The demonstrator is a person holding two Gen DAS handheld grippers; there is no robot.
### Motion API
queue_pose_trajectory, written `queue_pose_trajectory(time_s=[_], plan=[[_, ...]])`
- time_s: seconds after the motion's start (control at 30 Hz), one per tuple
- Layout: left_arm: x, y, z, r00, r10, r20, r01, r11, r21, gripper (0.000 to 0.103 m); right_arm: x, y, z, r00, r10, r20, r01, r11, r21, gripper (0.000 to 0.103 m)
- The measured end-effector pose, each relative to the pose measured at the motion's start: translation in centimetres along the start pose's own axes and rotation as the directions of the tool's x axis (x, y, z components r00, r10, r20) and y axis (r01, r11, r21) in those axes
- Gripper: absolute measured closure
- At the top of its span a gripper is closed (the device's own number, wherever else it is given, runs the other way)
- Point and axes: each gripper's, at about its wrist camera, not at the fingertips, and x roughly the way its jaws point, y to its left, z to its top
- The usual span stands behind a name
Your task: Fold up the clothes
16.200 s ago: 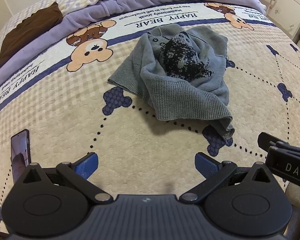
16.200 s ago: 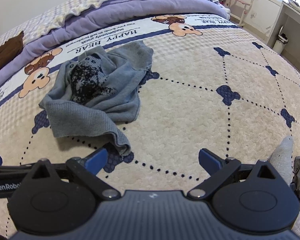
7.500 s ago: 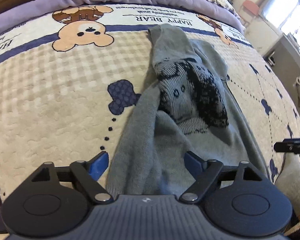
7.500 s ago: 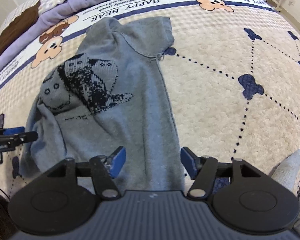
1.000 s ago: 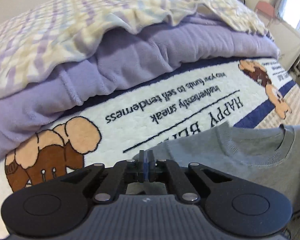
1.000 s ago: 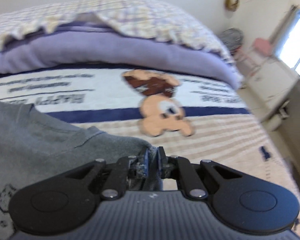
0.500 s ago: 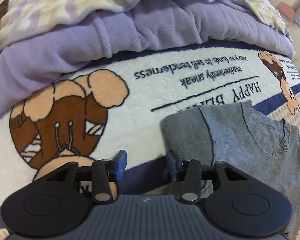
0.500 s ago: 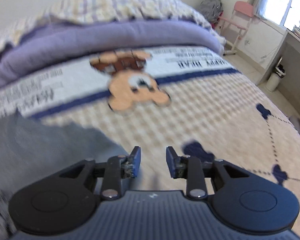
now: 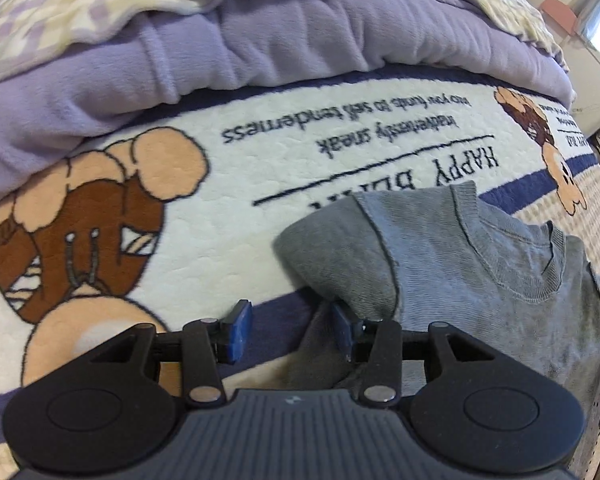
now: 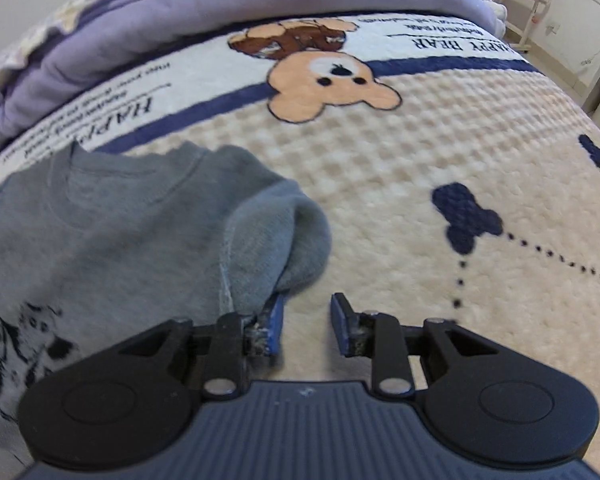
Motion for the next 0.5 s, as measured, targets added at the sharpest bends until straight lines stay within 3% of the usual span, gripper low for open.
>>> queue_pose_trajectory(time_s=[0.03, 0.07, 0.13, 0.17, 0.23, 0.37, 0.5], plan=[[0.1, -0.3, 0.0, 1.0, -0.009, 0.006, 0.009, 1.0, 0.008, 0.083, 0.2, 0.2, 0.0, 1.0, -0.006, -0.001, 0.006, 1.0, -0.002, 0.078], [0.1, -0.5, -0.1, 1.0, -0.022, 0.009, 0.022, 1.0, 0.011, 0.092, 0.4, 0.4, 0.0, 1.0, -0.014, 0.0, 0.014, 1.0, 0.001, 0.082], [0.2, -0.9, -0.2, 1.0, -0.026, 0.014, 0.026, 1.0, 0.006, 0.098, 0.6, 0.7, 0.1, 1.0, -0.016, 0.008, 0.016, 1.0, 0.018, 0.093], [0.1, -1.1, -0.3, 1.0, -0.003, 0.029, 0.002, 1.0, 0.007, 0.1, 0.6, 0.7, 0.1, 1.0, -0.013, 0.011, 0.012, 1.0, 0.023, 0.1], [-0.1, -1.4, -0.4, 0.997, 0.04, 0.059, -0.041, 0.999, 0.019, 0.103, 0.3, 1.3, 0.1, 0.999, -0.036, 0.024, 0.035, 0.999, 0.009, 0.103], [-1.0, -1.3, -0.1, 0.988, 0.113, 0.109, -0.118, 0.992, 0.035, 0.103, -1.6, 1.7, 1.0, 0.994, -0.073, 0.076, 0.077, 0.996, -0.05, 0.103], [-1.8, 0.0, 0.5, 0.982, 0.156, 0.109, -0.162, 0.986, 0.047, 0.103, -3.7, 1.0, 1.9, 0.984, -0.115, 0.136, 0.125, 0.99, -0.066, 0.103]])
